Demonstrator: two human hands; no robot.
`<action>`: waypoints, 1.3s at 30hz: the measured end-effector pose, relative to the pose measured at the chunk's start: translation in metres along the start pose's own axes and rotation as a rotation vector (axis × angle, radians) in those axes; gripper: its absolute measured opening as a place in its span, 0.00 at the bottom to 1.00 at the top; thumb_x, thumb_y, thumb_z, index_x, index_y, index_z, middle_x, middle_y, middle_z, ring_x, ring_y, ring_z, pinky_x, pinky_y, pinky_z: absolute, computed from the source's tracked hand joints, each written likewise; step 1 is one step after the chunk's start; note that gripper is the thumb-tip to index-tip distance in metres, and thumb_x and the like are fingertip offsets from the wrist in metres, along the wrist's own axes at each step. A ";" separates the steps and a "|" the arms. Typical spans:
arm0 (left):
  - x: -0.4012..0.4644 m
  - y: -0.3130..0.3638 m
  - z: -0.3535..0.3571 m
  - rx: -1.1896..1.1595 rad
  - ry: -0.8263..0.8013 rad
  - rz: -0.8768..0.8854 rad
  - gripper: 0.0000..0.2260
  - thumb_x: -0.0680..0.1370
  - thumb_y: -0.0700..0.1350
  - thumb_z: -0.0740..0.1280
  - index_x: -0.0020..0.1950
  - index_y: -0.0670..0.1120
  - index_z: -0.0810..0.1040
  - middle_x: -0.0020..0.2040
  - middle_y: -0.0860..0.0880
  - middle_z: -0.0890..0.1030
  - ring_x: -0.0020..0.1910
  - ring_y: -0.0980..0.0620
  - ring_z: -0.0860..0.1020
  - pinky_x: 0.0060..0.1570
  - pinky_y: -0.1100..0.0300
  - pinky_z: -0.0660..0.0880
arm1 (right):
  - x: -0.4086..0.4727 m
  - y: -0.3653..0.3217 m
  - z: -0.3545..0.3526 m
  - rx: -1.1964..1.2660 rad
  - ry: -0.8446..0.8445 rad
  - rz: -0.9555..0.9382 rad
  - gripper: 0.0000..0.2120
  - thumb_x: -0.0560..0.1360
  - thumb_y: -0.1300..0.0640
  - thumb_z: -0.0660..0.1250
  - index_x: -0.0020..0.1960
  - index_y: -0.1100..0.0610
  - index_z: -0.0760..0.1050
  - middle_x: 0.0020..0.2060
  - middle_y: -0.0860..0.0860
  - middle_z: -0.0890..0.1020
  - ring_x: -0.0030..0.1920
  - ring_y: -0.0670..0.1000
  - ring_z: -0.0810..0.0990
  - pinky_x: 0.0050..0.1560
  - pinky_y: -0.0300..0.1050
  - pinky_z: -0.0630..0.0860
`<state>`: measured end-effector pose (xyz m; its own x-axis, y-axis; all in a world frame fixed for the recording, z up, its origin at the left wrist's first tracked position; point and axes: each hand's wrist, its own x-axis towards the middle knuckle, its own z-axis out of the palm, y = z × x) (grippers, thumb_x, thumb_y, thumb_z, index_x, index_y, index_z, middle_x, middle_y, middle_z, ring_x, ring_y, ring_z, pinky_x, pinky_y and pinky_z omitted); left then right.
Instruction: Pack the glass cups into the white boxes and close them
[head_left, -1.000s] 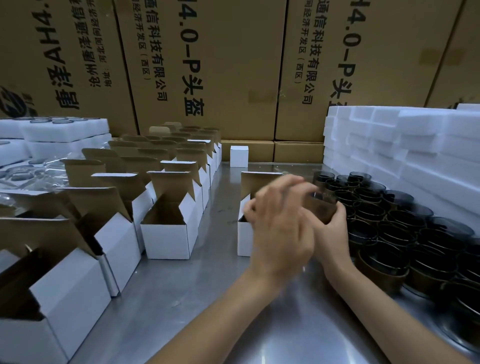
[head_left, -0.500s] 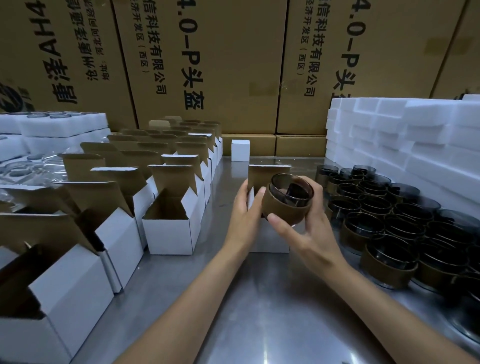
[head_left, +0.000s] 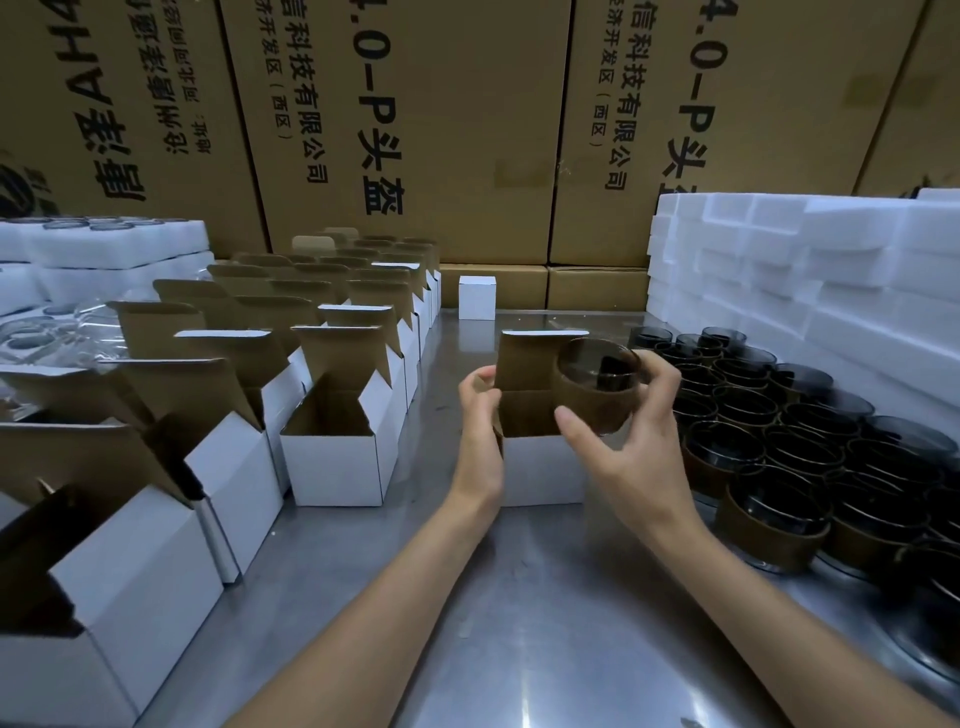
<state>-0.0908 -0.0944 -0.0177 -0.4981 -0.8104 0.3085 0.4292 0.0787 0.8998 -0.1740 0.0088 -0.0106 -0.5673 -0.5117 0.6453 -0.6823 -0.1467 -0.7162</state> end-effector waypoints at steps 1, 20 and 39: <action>0.000 -0.001 0.000 0.009 -0.016 0.024 0.12 0.81 0.42 0.54 0.63 0.41 0.68 0.53 0.43 0.77 0.53 0.52 0.76 0.51 0.65 0.75 | -0.001 0.000 0.001 -0.034 -0.010 -0.028 0.32 0.65 0.43 0.70 0.62 0.41 0.57 0.51 0.43 0.77 0.58 0.49 0.74 0.63 0.59 0.68; -0.012 -0.002 0.012 0.176 -0.111 0.041 0.17 0.68 0.62 0.56 0.55 0.58 0.65 0.65 0.43 0.71 0.66 0.47 0.70 0.68 0.48 0.67 | 0.006 0.007 -0.002 -0.401 -0.128 -0.135 0.09 0.75 0.45 0.65 0.44 0.50 0.73 0.65 0.52 0.71 0.67 0.47 0.62 0.68 0.60 0.62; -0.004 0.002 -0.004 0.583 0.015 0.446 0.04 0.74 0.47 0.64 0.48 0.54 0.75 0.55 0.54 0.69 0.56 0.69 0.69 0.51 0.79 0.64 | 0.011 0.007 -0.009 0.047 -0.016 -0.023 0.14 0.78 0.48 0.55 0.53 0.53 0.76 0.47 0.46 0.80 0.49 0.40 0.77 0.47 0.32 0.72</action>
<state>-0.0852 -0.0928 -0.0187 -0.3574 -0.6366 0.6834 0.1159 0.6958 0.7088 -0.1891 0.0096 -0.0060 -0.5439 -0.5215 0.6574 -0.6726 -0.1975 -0.7132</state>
